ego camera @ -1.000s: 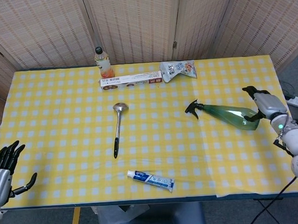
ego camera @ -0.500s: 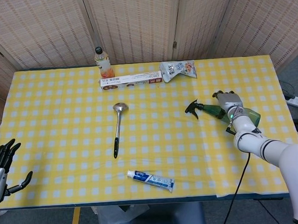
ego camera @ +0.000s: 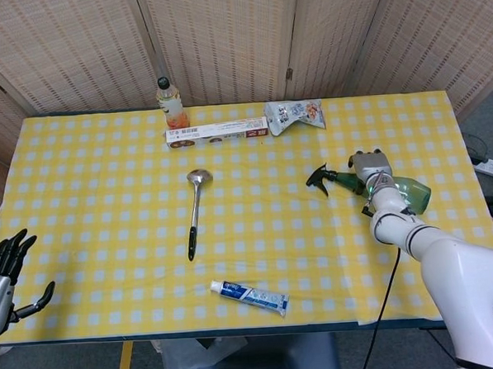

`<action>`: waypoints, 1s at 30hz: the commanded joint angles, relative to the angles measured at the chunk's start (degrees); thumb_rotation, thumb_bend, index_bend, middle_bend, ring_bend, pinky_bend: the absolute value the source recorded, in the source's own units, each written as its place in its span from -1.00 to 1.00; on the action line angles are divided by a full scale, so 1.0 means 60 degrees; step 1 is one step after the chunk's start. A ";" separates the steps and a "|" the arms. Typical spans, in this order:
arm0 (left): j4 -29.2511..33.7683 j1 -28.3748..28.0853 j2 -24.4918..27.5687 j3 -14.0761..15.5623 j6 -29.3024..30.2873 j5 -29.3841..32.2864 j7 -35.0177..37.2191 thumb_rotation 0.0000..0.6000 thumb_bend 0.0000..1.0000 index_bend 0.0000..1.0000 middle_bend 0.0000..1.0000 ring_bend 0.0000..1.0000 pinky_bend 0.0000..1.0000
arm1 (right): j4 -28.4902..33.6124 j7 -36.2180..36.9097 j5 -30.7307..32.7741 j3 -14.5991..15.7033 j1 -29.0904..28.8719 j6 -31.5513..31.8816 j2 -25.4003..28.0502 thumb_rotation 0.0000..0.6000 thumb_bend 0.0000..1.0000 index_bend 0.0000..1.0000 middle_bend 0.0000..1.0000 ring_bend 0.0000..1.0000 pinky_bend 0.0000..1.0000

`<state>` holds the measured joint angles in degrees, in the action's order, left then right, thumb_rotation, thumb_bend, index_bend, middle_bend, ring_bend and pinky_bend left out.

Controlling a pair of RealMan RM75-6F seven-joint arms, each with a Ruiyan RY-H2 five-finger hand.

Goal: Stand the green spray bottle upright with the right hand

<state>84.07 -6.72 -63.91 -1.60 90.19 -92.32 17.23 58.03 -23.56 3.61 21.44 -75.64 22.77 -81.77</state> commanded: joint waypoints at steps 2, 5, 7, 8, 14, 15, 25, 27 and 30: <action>-0.0031 -0.0005 -0.0003 -0.0013 -0.0021 0.0039 0.0047 -0.19 -0.21 -1.00 -1.00 -0.89 -0.96 | -0.0597 -0.0021 0.0204 0.0161 0.0116 -0.0419 -0.0383 1.00 -0.33 -0.47 -0.74 -0.72 -1.00; -0.0065 -0.0009 -0.0020 -0.0033 -0.0055 0.0100 0.0059 -0.19 -0.22 -1.00 -1.00 -0.89 -0.97 | -0.1190 0.0059 0.0205 0.0185 0.0204 -0.0729 -0.0741 1.00 -0.33 -0.47 -0.73 -0.71 -1.00; -0.0069 -0.0013 -0.0027 -0.0029 -0.0071 0.0101 0.0052 -0.19 -0.22 -1.00 -1.00 -0.89 -0.97 | -0.1455 0.0085 0.0171 0.0243 0.0234 -0.0893 -0.0910 1.00 -0.33 -0.44 -0.71 -0.69 -1.00; -0.0072 -0.0014 -0.0030 -0.0029 -0.0081 0.0109 0.0039 -0.19 -0.22 -1.00 -1.00 -0.89 -0.97 | -0.1596 0.0099 0.0140 0.0300 0.0247 -0.0984 -0.1007 1.00 -0.33 -0.42 -0.70 -0.67 -1.00; -0.0050 0.0013 -0.0021 -0.0031 -0.0038 0.0113 0.0047 -0.19 -0.22 -1.00 -1.00 -0.89 -0.97 | -0.1896 0.0355 -0.0012 0.0430 0.0245 -0.1185 -0.1163 1.00 -0.33 -0.17 -0.61 -0.62 -1.00; -0.0045 0.0022 -0.0019 -0.0025 -0.0023 0.0103 0.0036 -0.19 -0.22 -1.00 -1.00 -0.89 -0.97 | -0.1893 0.0424 -0.0064 0.0434 0.0236 -0.1181 -0.1144 1.00 -0.33 -0.12 -0.59 -0.60 -1.00; 0.0069 0.0089 0.0001 0.0003 0.0113 0.0012 -0.0111 -0.19 -0.22 -1.00 -1.00 -0.89 -0.97 | -0.1670 0.0911 -0.0600 0.0386 0.0268 -0.0927 -0.1022 1.00 -0.29 0.25 -0.36 -0.43 -1.00; 0.0077 0.0098 0.0005 0.0004 0.0145 -0.0009 -0.0120 -0.19 -0.22 -1.00 -1.00 -0.89 -0.97 | -0.1448 0.1047 -0.0769 0.0225 0.0276 -0.0729 -0.0850 1.00 -0.28 0.32 -0.32 -0.41 -1.00; 0.0087 0.0128 0.0015 0.0001 0.0211 -0.0025 -0.0116 -0.19 -0.22 -1.00 -1.00 -0.89 -0.97 | -0.0832 0.1325 -0.1136 -0.0199 0.0311 -0.0290 -0.0378 1.00 -0.26 0.40 -0.25 -0.35 -1.00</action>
<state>84.58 -5.98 -63.84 -1.59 91.41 -92.44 16.52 50.90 -16.70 -1.79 21.76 -73.92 19.50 -85.81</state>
